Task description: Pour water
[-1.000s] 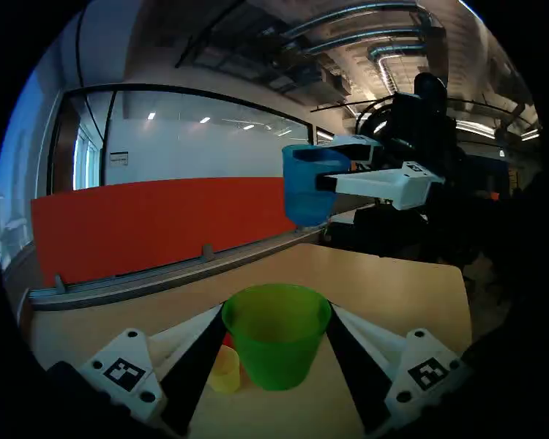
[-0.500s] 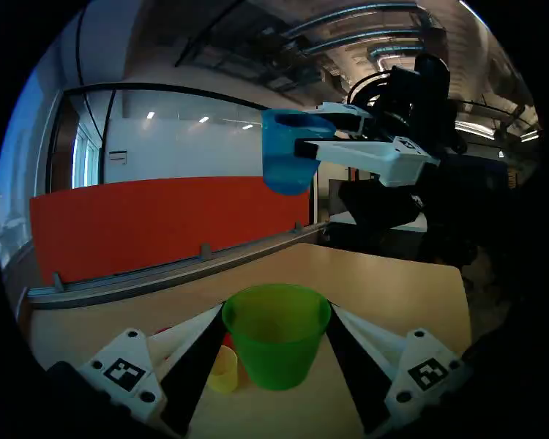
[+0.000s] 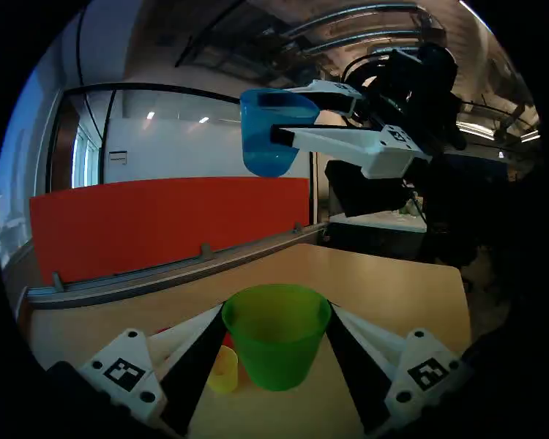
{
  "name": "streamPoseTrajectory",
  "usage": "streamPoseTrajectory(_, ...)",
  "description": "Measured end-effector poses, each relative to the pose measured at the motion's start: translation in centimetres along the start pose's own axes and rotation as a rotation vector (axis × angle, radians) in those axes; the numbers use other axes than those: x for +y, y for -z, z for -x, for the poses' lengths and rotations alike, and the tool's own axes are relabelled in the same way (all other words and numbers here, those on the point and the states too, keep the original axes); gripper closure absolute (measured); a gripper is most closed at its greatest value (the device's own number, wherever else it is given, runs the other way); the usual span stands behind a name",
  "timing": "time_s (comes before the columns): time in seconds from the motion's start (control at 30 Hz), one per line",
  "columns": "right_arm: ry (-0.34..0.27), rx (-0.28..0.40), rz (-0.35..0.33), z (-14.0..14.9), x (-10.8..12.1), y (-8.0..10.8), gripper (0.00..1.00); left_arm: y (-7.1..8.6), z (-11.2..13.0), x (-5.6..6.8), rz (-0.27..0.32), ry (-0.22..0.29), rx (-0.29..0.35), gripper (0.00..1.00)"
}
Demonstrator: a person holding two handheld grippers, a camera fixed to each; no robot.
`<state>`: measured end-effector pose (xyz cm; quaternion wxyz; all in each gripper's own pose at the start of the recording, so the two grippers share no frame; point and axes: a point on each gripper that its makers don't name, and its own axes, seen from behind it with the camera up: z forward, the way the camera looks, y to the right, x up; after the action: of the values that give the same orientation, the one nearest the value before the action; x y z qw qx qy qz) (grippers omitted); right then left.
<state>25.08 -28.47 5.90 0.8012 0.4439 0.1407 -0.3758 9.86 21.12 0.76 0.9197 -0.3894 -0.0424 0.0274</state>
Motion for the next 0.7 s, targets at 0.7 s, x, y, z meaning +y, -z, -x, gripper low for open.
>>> streamPoseTrajectory(0.7, 0.217, -0.027, 0.014, -0.7, 2.2, -1.8, 0.09, -0.1, -0.4, 0.7, 0.011, -0.003, 0.006, 0.11)
